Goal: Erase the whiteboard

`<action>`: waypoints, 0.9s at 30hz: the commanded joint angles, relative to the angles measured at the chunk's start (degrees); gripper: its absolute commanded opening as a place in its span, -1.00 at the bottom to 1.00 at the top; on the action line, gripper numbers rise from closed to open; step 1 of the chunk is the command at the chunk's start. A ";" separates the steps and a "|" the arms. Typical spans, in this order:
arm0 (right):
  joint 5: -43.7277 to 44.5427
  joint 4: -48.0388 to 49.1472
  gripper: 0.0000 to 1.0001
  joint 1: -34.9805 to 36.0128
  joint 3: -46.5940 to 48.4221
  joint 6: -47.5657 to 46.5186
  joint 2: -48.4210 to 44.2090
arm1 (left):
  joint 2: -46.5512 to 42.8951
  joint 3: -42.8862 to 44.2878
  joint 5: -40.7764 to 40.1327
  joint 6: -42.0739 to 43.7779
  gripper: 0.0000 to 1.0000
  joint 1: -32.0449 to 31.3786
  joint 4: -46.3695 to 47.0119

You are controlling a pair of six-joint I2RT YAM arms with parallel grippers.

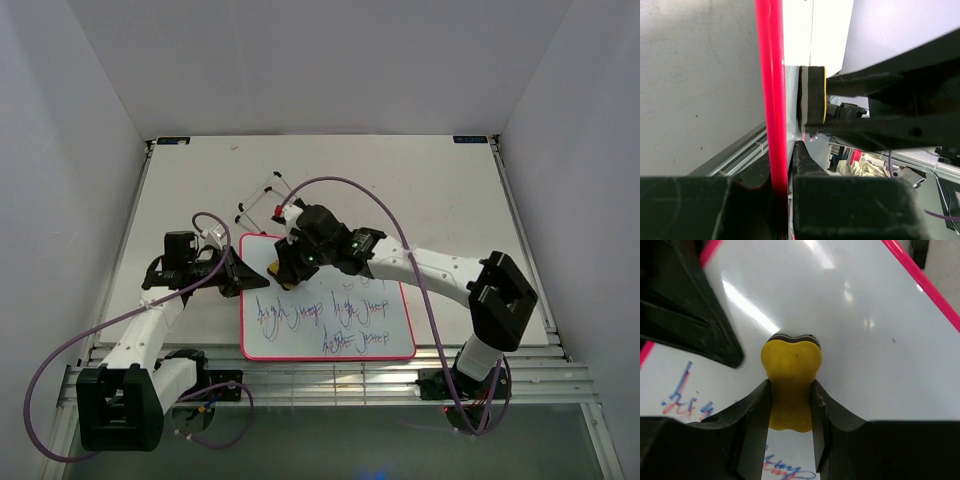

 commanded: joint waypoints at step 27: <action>-10.16 0.34 -0.35 -41.49 -40.94 -1.59 -12.49 | -3.15 2.97 -20.81 2.43 -1.00 -0.87 0.90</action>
